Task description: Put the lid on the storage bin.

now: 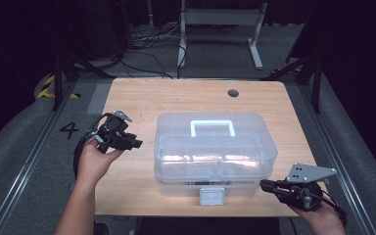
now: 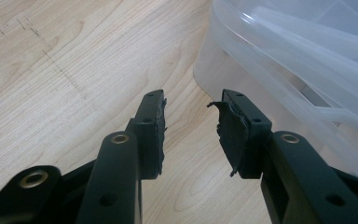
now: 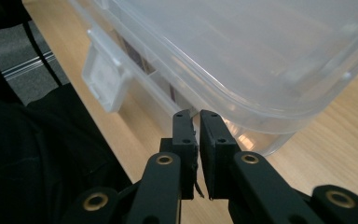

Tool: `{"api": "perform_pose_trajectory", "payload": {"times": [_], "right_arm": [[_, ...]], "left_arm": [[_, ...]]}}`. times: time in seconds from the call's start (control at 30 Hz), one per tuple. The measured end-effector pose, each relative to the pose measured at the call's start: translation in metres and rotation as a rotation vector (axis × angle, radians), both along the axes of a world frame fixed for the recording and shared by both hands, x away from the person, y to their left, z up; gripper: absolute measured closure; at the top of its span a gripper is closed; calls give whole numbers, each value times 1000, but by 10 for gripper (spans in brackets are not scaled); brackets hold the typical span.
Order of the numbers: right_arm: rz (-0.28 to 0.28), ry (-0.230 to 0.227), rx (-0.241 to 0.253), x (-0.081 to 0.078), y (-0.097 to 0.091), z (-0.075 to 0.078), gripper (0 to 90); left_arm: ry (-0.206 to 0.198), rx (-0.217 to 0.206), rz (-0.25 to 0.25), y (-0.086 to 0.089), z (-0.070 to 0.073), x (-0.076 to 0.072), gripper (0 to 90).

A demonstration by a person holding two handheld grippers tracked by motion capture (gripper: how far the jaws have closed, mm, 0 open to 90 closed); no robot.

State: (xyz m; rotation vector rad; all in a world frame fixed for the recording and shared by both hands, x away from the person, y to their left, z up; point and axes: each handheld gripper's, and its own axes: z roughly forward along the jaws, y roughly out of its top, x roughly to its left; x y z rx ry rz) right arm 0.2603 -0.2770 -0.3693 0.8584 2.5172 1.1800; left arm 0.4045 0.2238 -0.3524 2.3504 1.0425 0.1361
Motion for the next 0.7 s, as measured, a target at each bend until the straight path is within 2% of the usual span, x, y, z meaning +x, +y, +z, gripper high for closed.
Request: {"api": "perform_pose_trajectory", "payload": {"times": [0.13,0.2,0.33,0.5,0.57,0.63,0.7], "right_arm": [[-10,-5,12,-1,-2,-2,839],[-9,9,23,1,-4,-1,839],[-6,-4,18,0,-4,0,834],[1,-26,48,1,-11,14,818],[-5,-31,56,1,-16,19,784],[-19,-41,77,2,-23,24,675],[-34,-43,83,4,-30,28,631]], "left_arm": [[1,0,-4,0,0,0,608],[0,3,-7,0,1,0,609],[0,-1,-1,0,0,0,608],[-14,-2,7,1,1,-2,600],[-15,3,10,3,0,-3,585],[-13,-1,23,4,-1,-5,570],[-15,0,23,7,-2,-6,556]]}}
